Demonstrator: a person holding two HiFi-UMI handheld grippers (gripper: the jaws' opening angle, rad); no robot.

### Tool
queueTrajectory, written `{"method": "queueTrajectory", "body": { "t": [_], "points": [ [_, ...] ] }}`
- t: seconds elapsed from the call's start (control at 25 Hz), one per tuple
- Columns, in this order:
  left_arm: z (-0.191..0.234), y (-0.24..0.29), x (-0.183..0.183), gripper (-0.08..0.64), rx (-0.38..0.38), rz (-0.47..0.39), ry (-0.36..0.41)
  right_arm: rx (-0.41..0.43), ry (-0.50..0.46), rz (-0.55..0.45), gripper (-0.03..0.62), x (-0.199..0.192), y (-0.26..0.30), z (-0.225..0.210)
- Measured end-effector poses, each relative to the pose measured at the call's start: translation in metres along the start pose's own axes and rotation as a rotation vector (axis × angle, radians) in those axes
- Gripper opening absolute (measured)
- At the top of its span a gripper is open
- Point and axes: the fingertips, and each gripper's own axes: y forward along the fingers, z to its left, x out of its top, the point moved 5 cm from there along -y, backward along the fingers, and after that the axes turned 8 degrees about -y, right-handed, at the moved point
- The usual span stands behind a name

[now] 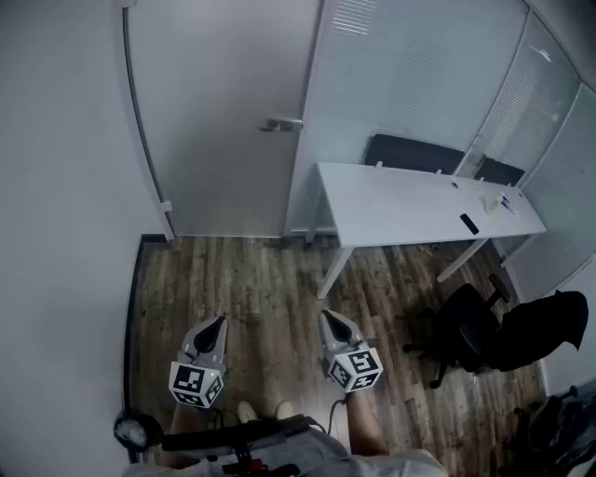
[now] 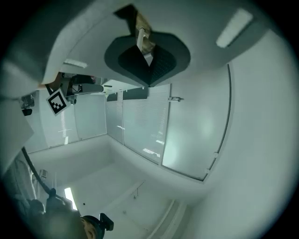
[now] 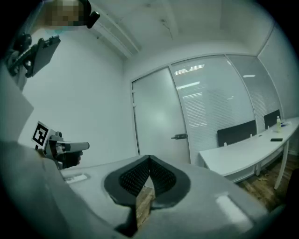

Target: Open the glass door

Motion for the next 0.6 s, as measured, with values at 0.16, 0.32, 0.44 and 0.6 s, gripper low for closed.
{"method": "queueTrajectory", "body": {
  "t": [0.16,0.32,0.44,0.6],
  "points": [
    [0.006,0.000,0.003,0.003,-0.004,-0.006,0.005,-0.005,0.009,-0.008,0.002,0.000,0.003,0.003],
    [0.009,-0.002,0.005,0.003,-0.001,-0.007,0.007,-0.011,0.022,-0.015,0.002,0.000,0.003,0.005],
    [0.014,-0.004,0.006,0.003,-0.003,-0.004,0.009,-0.013,0.019,-0.011,0.002,-0.001,0.007,0.009],
    [0.025,-0.009,0.004,0.003,-0.016,0.009,0.011,-0.020,0.017,-0.004,0.002,-0.001,0.014,0.022]
  ]
}}
